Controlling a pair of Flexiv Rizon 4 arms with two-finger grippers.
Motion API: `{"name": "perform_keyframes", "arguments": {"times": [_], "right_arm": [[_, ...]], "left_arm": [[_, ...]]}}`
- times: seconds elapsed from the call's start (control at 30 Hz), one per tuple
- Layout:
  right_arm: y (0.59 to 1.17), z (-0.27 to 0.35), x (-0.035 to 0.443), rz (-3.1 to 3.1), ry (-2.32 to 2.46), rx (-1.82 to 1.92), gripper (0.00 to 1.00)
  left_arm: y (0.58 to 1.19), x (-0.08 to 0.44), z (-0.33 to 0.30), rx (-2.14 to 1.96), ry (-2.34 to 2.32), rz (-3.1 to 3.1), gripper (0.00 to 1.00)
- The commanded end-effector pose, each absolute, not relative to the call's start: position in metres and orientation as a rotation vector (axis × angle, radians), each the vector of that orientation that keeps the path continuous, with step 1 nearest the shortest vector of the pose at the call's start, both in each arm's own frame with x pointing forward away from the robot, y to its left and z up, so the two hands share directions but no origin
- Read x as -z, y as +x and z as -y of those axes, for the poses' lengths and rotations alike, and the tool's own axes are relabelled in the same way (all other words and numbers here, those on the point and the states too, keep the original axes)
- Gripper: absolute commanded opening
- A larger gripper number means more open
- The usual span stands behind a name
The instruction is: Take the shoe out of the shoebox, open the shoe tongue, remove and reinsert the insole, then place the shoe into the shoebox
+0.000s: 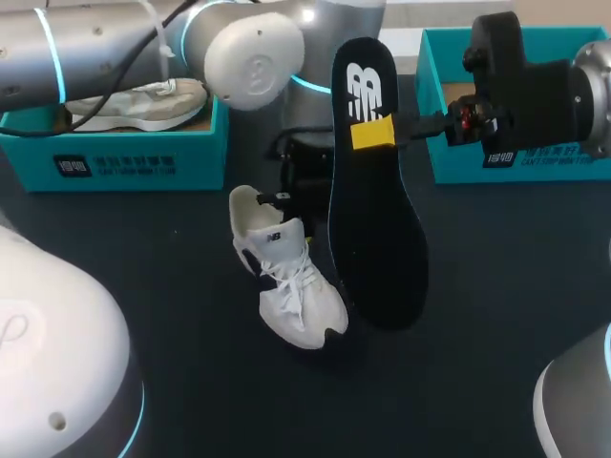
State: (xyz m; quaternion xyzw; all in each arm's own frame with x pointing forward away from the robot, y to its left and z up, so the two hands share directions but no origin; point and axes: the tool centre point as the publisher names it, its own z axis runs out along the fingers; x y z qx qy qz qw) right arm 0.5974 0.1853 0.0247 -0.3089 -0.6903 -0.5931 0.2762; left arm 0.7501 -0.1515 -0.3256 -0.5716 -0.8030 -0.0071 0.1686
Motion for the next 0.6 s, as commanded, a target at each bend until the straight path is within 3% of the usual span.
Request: {"name": "perform_keyframes", "arguments": {"times": [0.03, 0.6], "right_arm": [[0.601, -0.19, -0.026, 1.858, -0.831, 1.586, 0.0], [0.601, -0.19, -0.026, 1.858, -0.831, 1.586, 0.0]], "left_arm": [[0.754, 0.323, 0.176, 0.271, -1.873, 2.025, 0.0], [0.749, 0.335, 0.219, 0.294, -1.935, 2.028, 0.0]]}}
